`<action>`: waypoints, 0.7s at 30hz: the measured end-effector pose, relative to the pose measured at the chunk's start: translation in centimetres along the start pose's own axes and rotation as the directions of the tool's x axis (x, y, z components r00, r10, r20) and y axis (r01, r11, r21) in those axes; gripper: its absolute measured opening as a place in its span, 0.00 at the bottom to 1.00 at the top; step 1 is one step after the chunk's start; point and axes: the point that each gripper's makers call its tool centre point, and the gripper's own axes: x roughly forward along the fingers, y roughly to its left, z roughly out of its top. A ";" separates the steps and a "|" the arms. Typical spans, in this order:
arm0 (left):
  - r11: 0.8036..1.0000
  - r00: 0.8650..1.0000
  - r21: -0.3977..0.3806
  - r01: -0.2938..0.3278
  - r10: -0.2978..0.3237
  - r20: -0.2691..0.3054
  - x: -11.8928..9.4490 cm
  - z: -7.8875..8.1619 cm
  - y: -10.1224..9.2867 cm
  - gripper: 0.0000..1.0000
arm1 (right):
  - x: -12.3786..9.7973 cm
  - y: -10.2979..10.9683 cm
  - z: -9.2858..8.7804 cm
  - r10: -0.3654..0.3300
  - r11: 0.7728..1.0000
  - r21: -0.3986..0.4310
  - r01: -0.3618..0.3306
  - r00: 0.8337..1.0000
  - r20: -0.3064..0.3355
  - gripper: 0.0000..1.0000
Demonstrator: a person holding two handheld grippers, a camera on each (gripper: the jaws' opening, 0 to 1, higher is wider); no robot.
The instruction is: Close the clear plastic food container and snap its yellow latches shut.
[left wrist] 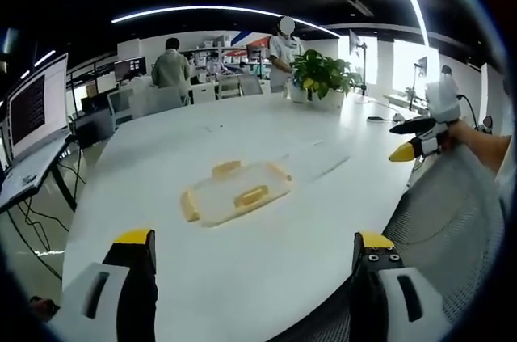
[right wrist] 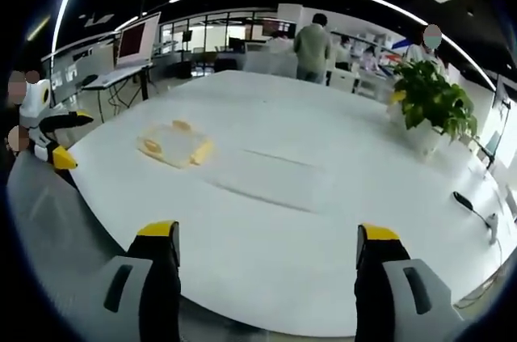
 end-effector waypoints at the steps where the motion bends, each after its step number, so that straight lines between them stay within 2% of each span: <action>1: 1.000 1.000 -0.003 0.006 -0.006 -0.002 0.0 0.0 -0.1 0.99 | 0.0 0.2 0.1 0.015 1.000 0.008 -0.015 1.000 0.003 0.89; 3: 0.999 0.999 -0.033 0.041 -0.041 -0.004 0.0 0.0 -0.6 0.99 | 0.0 0.6 0.2 0.039 0.999 0.009 -0.039 0.999 0.012 0.91; 5: 0.993 0.996 -0.070 0.094 -0.093 0.018 0.1 0.3 -1.0 0.99 | 0.1 1.3 0.8 0.087 0.996 0.020 -0.088 0.996 0.037 0.95; 8: 0.987 0.992 -0.105 0.125 -0.126 -0.003 0.7 0.1 -0.1 0.99 | 0.6 1.0 0.8 0.125 0.992 0.014 -0.126 0.992 0.025 1.00; 10: 0.987 0.991 -0.093 0.133 -0.134 -0.006 1.2 0.2 0.8 0.99 | 1.1 1.1 1.5 0.166 0.986 -0.034 -0.165 0.986 0.034 1.00; 12: 0.990 0.990 -0.008 0.139 -0.139 -0.028 1.7 0.2 1.7 0.99 | 1.6 1.6 2.8 0.209 0.975 -0.093 -0.204 0.977 0.048 1.00; 13: 0.989 0.987 0.044 0.141 -0.137 -0.081 1.9 -0.3 2.5 0.99 | 1.8 1.9 3.3 0.233 0.967 -0.115 -0.226 0.971 0.049 1.00; 14: 0.988 0.986 0.080 0.131 -0.122 -0.110 2.1 -0.3 3.2 0.99 | 2.2 2.2 4.4 0.256 0.961 -0.126 -0.246 0.965 0.062 1.00; 16: 0.972 0.984 0.181 0.152 -0.132 -0.116 2.8 0.4 4.3 0.99 | 2.7 2.7 6.2 0.293 0.945 -0.184 -0.272 0.951 0.100 1.00; 17: 0.966 0.974 0.179 0.188 -0.159 -0.163 3.1 0.1 4.5 0.99 | 3.0 2.6 7.3 0.291 0.941 -0.216 -0.261 0.949 0.123 1.00; 18: 0.962 0.965 0.181 0.203 -0.166 -0.202 3.3 -0.1 5.0 0.99 | 3.4 3.2 8.8 0.320 0.926 -0.258 -0.276 0.935 0.150 1.00; 19: 0.960 0.964 0.192 0.203 -0.162 -0.210 3.6 0.1 5.5 0.99 | 3.6 3.8 9.3 0.355 0.912 -0.266 -0.311 0.925 0.136 1.00; 21: 0.955 0.968 0.210 0.208 -0.171 -0.182 4.6 1.2 6.7 0.99 | 4.6 4.6 10.8 0.395 0.889 -0.302 -0.343 0.910 0.127 1.00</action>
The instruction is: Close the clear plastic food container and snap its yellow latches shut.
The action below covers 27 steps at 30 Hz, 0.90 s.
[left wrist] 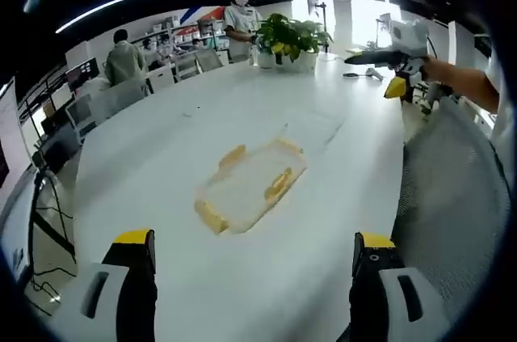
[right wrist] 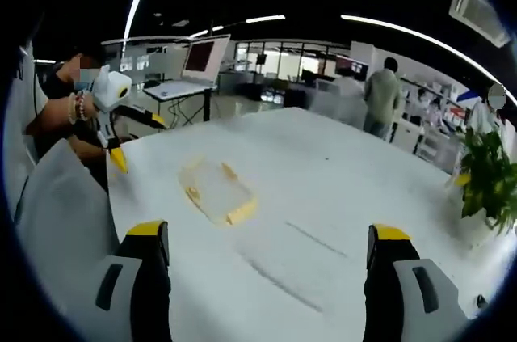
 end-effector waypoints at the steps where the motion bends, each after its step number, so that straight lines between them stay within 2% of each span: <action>1: 1.000 1.000 -0.003 0.000 0.000 -0.009 0.3 0.2 0.6 0.99 | 0.6 0.0 0.2 0.016 1.000 -0.019 -0.016 1.000 -0.012 0.99; 3: 0.999 0.998 0.041 0.007 -0.004 -0.063 1.0 0.0 2.0 0.99 | 2.1 -0.2 -0.8 0.044 0.997 -0.050 -0.050 0.991 -0.124 0.93; 4: 0.994 0.995 0.102 0.039 -0.029 -0.101 1.5 -0.3 2.3 0.99 | 3.1 0.3 -0.9 0.098 0.990 -0.086 -0.111 0.984 -0.147 0.89; 6: 0.986 0.986 0.141 0.089 -0.067 -0.152 2.2 -0.8 2.4 0.99 | 4.6 1.1 -0.9 0.167 0.972 -0.134 -0.193 0.969 -0.183 0.82; 8: 0.973 0.971 0.167 0.157 -0.122 -0.206 3.0 -1.3 2.3 0.99 | 5.7 1.5 -1.2 0.206 0.958 -0.151 -0.244 0.951 -0.229 0.81; 11: 0.939 0.938 0.262 0.224 -0.135 -0.320 4.0 -2.5 3.3 0.99 | 8.3 1.2 -1.2 0.219 0.949 -0.162 -0.271 0.935 -0.277 0.87; 12: 0.929 0.934 0.285 0.237 -0.137 -0.331 4.3 -2.6 3.6 0.99 | 8.7 1.5 -1.3 0.243 0.937 -0.175 -0.302 0.924 -0.295 0.87; 14: 0.914 0.913 0.271 0.303 -0.198 -0.356 4.8 -2.6 3.2 0.99 | 9.8 2.1 -1.4 0.288 0.912 -0.193 -0.362 0.900 -0.328 0.82; 15: 0.914 0.912 0.259 0.313 -0.213 -0.351 5.1 -2.3 3.3 0.99 | 10.2 2.4 -1.5 0.305 0.901 -0.195 -0.387 0.887 -0.347 0.79; 16: 0.910 0.908 0.248 0.333 -0.238 -0.345 5.5 -2.0 3.3 0.99 | 10.7 2.8 -1.6 0.334 0.881 -0.204 -0.428 0.866 -0.372 0.76; 17: 0.903 0.906 0.256 0.344 -0.248 -0.342 5.9 -1.9 3.5 0.99 | 11.1 3.0 -1.5 0.347 0.870 -0.211 -0.446 0.857 -0.380 0.75; 18: 0.885 0.899 0.275 0.375 -0.276 -0.339 6.5 -1.7 3.5 0.98 | 11.8 3.3 -1.6 0.366 0.853 -0.215 -0.475 0.840 -0.400 0.74; 20: 0.865 0.888 0.300 0.403 -0.291 -0.355 7.2 -1.8 3.6 0.98 | 12.6 3.3 -1.9 0.376 0.836 -0.221 -0.502 0.819 -0.433 0.72; 23: 0.825 0.866 0.358 0.437 -0.278 -0.416 8.2 -2.5 4.4 0.94 | 14.2 3.3 -3.0 0.382 0.815 -0.226 -0.533 0.789 -0.481 0.70; 24: 0.818 0.860 0.362 0.448 -0.283 -0.424 8.6 -2.6 4.4 0.92 | 14.5 3.4 -3.7 0.382 0.805 -0.227 -0.548 0.771 -0.509 0.72; 25: 0.815 0.856 0.356 0.457 -0.294 -0.425 8.8 -2.6 4.3 0.90 | 14.9 3.4 -3.8 0.384 0.805 -0.229 -0.547 0.775 -0.502 0.73; 26: 0.809 0.849 0.349 0.472 -0.311 -0.427 9.0 -2.5 4.1 0.88 | 15.1 3.7 -4.1 0.401 0.790 -0.230 -0.569 0.762 -0.508 0.74; 27: 0.808 0.848 0.346 0.477 -0.320 -0.423 9.2 -2.4 4.0 0.87 | 15.1 3.7 -4.5 0.405 0.783 -0.226 -0.580 0.750 -0.523 0.74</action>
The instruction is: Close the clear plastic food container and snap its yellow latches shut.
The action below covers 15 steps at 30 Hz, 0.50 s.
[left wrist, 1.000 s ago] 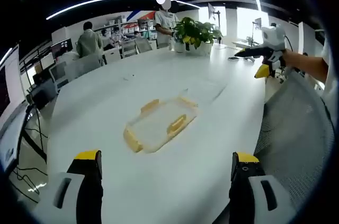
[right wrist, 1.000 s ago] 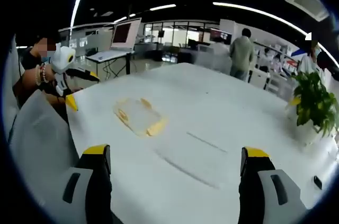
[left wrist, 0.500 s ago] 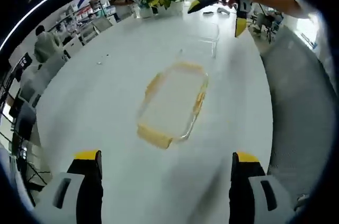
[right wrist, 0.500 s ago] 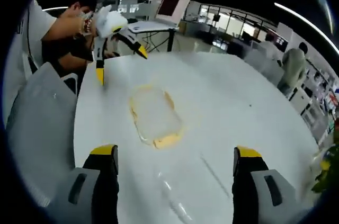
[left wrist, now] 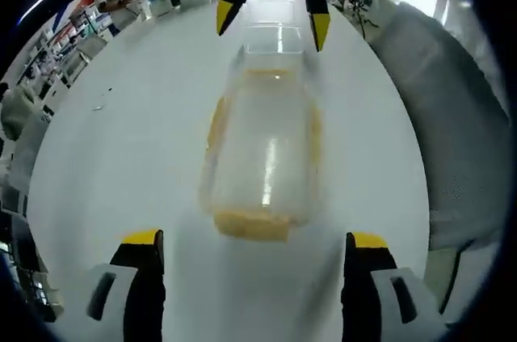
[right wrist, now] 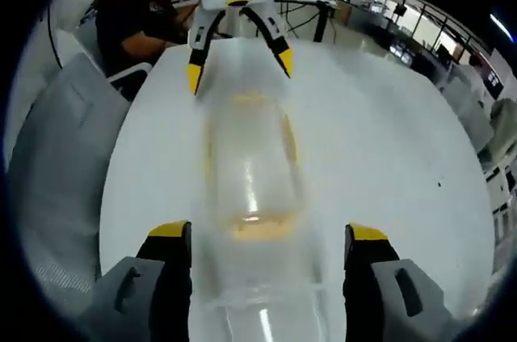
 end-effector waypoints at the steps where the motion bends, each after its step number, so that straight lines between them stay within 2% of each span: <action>1: 1.000 1.000 -0.002 0.005 -0.005 0.007 0.1 0.2 0.1 0.87 | 0.2 0.0 -0.3 0.006 1.000 -0.001 -0.006 1.000 -0.018 0.72; 3: 1.000 1.000 -0.002 0.014 -0.014 0.010 0.6 0.3 0.2 0.87 | 0.6 0.0 -0.6 0.018 1.000 -0.006 -0.018 0.999 -0.030 0.69; 7: 0.999 0.999 0.019 0.037 -0.036 -0.022 1.5 0.0 0.3 0.81 | 1.4 -0.1 -0.9 0.032 0.999 -0.037 -0.034 0.998 -0.052 0.67; 9: 0.998 0.998 0.014 0.054 -0.054 -0.031 1.7 -0.1 0.2 0.79 | 1.9 0.3 -1.3 0.068 0.998 -0.005 -0.069 0.996 -0.065 0.65; 11: 0.996 0.996 0.020 0.087 -0.086 -0.013 1.8 0.3 -0.2 0.74 | 2.1 0.7 -1.3 0.088 0.996 -0.009 -0.089 0.994 -0.064 0.63; 15: 0.995 0.995 -0.007 0.096 -0.096 0.000 2.1 0.6 0.0 0.64 | 2.6 0.6 -2.0 0.090 0.994 -0.051 -0.096 0.990 -0.109 0.59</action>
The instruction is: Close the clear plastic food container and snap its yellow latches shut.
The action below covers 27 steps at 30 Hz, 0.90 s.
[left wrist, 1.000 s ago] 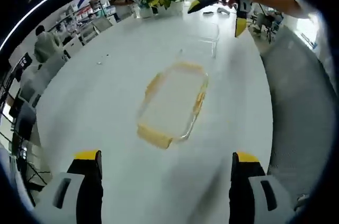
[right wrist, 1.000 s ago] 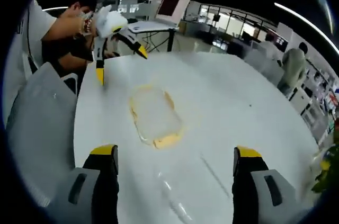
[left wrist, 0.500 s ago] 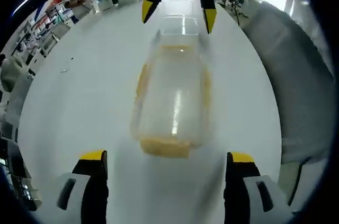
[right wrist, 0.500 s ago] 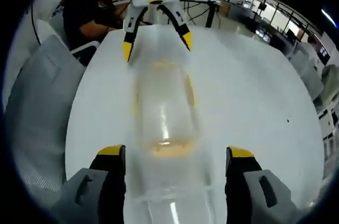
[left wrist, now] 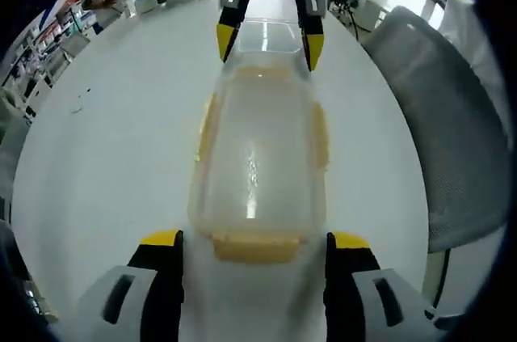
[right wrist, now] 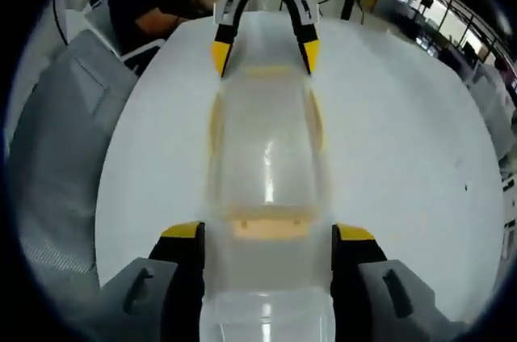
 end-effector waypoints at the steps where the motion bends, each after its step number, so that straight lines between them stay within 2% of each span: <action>1: 1.000 1.000 0.001 0.011 -0.011 -0.001 0.1 -0.1 -0.2 0.61 | 0.2 0.0 0.0 0.005 1.000 0.000 -0.005 1.000 -0.002 0.58; 7: 0.999 1.000 0.050 0.007 -0.007 -0.008 0.3 -0.1 -0.1 0.60 | 1.0 0.0 0.7 0.024 0.999 -0.022 -0.024 1.000 -0.010 0.54; 10: 0.996 1.000 0.091 -0.003 0.005 -0.018 0.3 -0.3 0.0 0.58 | 1.2 -0.2 0.3 0.026 0.999 -0.025 -0.027 0.998 -0.056 0.43; 11: 0.997 1.000 0.083 0.004 -0.003 -0.012 0.3 -0.2 -0.1 0.58 | 1.4 -0.1 0.2 0.030 0.999 -0.023 -0.032 0.997 -0.065 0.37; 20: 0.994 0.999 0.104 0.018 -0.015 -0.033 0.4 -0.2 -0.1 0.55 | 1.4 -0.2 0.2 0.043 0.998 -0.042 -0.047 0.994 -0.098 0.37; 24: 0.992 0.999 0.120 0.027 -0.022 -0.044 0.3 -0.3 -0.1 0.48 | 1.4 -0.2 0.2 0.039 0.997 -0.060 -0.045 0.993 -0.107 0.37; 27: 0.992 0.998 0.121 0.027 -0.021 -0.052 0.4 -0.4 -0.1 0.48 | 1.4 -0.2 0.3 0.035 0.997 -0.058 -0.042 0.993 -0.113 0.37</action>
